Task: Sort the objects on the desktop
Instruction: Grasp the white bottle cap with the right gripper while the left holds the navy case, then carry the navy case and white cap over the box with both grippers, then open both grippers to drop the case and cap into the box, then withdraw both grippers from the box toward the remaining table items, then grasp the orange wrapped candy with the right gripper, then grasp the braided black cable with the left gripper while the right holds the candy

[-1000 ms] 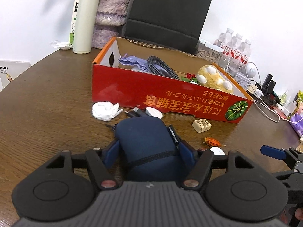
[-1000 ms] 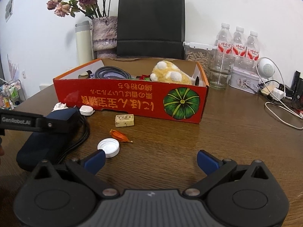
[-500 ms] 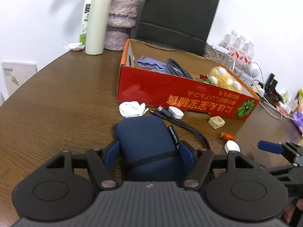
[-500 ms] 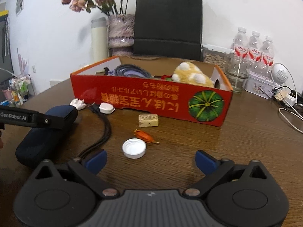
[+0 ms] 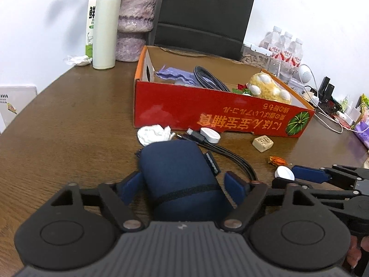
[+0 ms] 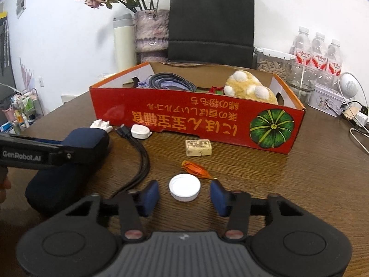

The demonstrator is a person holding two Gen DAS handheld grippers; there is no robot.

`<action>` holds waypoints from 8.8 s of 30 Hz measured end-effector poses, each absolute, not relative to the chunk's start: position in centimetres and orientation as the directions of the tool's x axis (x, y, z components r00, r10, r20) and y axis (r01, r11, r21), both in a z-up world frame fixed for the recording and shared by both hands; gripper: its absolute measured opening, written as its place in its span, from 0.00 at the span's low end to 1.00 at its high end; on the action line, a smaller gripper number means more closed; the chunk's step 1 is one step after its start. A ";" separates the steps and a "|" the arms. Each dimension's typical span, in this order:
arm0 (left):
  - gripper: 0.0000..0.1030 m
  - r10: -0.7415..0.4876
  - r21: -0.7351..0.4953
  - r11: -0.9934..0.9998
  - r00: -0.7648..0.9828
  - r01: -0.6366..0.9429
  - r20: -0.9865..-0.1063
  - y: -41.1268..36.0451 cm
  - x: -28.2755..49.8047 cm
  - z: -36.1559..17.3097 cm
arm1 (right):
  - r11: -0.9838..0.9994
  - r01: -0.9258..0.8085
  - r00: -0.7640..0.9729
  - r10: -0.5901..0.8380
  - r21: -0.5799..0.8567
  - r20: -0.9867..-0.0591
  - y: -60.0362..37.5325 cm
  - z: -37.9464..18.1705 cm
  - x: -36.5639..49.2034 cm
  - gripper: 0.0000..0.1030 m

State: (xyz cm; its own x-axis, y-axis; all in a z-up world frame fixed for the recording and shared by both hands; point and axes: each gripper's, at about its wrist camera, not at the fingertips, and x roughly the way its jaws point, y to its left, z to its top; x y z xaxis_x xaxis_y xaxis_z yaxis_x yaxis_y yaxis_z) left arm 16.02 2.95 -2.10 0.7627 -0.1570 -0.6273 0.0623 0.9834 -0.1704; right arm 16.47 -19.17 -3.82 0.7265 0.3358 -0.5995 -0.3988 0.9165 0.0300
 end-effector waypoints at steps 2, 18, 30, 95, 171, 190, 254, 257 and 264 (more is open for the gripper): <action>0.91 -0.144 -0.162 0.985 0.756 0.050 -0.638 2.6 16.0 -2.3 | 0.915 -0.402 0.726 0.342 0.035 -0.597 -19.2 -3.8 16.4 0.31; 0.68 -0.067 -0.108 0.994 0.794 0.001 -0.604 1.7 15.1 -2.6 | 0.908 -0.416 0.736 0.367 0.048 -0.569 -19.4 -3.4 15.7 0.26; 0.68 -0.102 -0.148 0.989 0.828 0.023 -0.552 2.0 13.8 -1.2 | 0.910 -0.409 0.755 0.382 0.072 -0.533 -20.1 -2.7 14.9 0.26; 1.00 -0.106 -0.036 0.994 0.964 0.100 -0.244 -1.5 27.6 2.5 | 0.932 -0.354 0.881 0.303 -0.081 -0.364 -18.5 -0.8 29.5 1.00; 1.00 0.099 -0.069 0.986 0.867 -0.151 -0.489 -3.4 6.3 2.5 | 0.944 -0.329 0.820 0.301 0.030 -0.488 -23.8 -1.2 12.1 1.00; 1.00 -0.071 -0.111 0.994 0.864 0.017 -0.499 -2.6 10.9 0.4 | 0.936 -0.350 0.787 0.312 0.031 -0.532 -23.6 -2.4 13.2 1.00; 0.62 -0.063 0.097 0.983 0.791 0.153 -0.608 -1.6 15.6 -2.3 | 0.875 -0.480 0.746 0.443 0.059 -0.497 -23.5 -2.7 19.3 0.11; 0.72 -0.071 0.092 0.983 0.789 0.160 -0.611 -2.0 14.6 -2.3 | 0.878 -0.476 0.749 0.437 0.054 -0.497 -23.4 -2.7 18.9 0.12; 0.72 -0.056 0.108 0.981 0.775 0.159 -0.630 -1.4 12.5 -2.5 | 0.880 -0.472 0.747 0.436 0.062 -0.501 -23.9 -2.7 17.5 0.12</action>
